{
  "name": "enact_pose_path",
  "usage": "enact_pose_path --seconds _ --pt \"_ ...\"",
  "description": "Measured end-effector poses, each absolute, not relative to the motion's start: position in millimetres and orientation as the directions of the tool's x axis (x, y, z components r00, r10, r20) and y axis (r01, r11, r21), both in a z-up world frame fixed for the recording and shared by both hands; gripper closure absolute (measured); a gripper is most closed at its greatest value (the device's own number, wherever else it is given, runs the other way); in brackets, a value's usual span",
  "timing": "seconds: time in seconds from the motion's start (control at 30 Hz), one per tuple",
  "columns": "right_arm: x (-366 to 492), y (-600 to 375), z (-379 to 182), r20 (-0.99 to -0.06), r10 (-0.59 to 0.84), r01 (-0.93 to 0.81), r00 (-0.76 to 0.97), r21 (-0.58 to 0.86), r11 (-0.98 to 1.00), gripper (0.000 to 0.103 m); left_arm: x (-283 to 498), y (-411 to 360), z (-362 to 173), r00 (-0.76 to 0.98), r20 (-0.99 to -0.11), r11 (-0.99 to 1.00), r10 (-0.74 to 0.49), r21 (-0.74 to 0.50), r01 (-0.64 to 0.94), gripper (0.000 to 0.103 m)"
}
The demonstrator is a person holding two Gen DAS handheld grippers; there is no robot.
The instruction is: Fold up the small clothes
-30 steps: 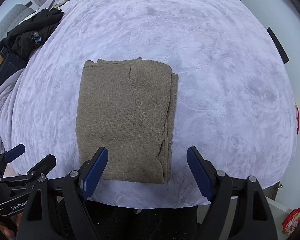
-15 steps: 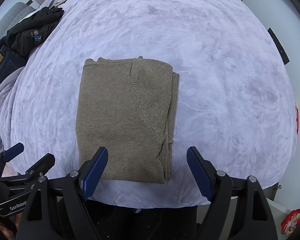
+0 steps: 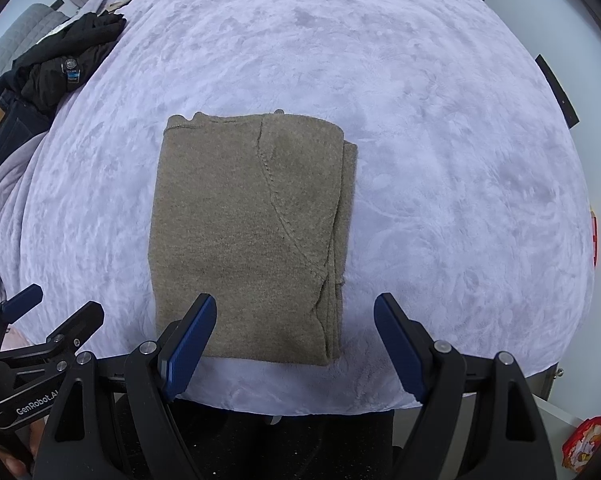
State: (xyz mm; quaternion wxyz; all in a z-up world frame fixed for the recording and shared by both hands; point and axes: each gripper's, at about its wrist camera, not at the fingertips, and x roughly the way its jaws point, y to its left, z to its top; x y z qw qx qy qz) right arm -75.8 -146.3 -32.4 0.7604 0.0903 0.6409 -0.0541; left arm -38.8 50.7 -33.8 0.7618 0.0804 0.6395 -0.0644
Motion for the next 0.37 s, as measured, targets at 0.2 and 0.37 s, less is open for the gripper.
enact_pose_path --seconds 0.2,0.37 --pt "-75.6 -147.2 -34.2 -0.985 0.034 0.195 0.170 0.067 0.979 0.020 -42.2 48.0 -34.4 0.182 -0.983 0.977 0.006 0.045 0.210 0.000" --pt "-75.8 -147.5 -34.6 -0.985 0.033 0.194 0.169 0.066 0.979 0.020 -43.4 46.0 -34.4 0.179 -0.984 0.974 -0.003 0.037 0.221 0.000"
